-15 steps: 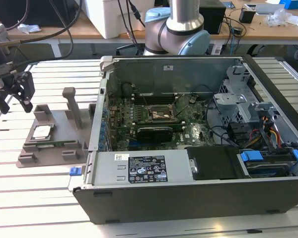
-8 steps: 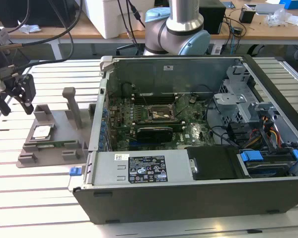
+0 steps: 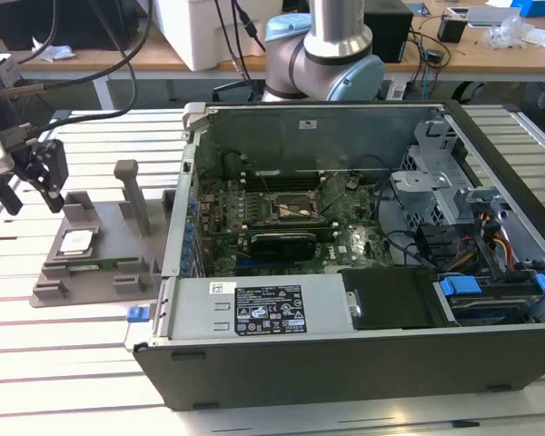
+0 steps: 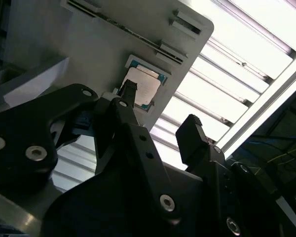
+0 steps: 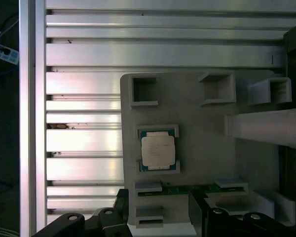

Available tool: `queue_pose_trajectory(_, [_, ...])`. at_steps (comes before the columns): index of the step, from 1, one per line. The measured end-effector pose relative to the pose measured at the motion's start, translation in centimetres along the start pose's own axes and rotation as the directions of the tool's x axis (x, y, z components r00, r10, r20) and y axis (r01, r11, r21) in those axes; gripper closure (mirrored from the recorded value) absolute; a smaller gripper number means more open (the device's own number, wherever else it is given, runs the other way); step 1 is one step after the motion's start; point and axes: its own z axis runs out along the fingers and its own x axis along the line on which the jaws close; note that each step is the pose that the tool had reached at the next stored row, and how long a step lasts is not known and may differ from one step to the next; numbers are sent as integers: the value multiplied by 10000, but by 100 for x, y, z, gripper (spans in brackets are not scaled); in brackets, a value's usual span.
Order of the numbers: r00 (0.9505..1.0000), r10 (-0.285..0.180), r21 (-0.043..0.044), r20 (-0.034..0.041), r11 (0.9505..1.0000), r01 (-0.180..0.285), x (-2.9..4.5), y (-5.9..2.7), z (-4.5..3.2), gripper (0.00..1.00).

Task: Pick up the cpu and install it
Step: 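Pick up the cpu and move it towards the insertion slot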

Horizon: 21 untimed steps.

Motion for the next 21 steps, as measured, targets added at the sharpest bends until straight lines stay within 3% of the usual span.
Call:
queue_pose_trajectory(5, [10000,-20,197,1,9998,20,-67,16,80,40])
queue_pose_trajectory(9, [10000,-28,270,0,9996,28,-105,26,188,40])
queue_pose_trajectory(13, [10000,-50,282,1,9996,50,-122,30,308,40])
queue_pose_trajectory(15, [9989,-478,277,2,9985,477,-126,39,369,40])
queue_pose_trajectory(21, [9898,-1422,213,12,9896,1421,-124,54,418,40])
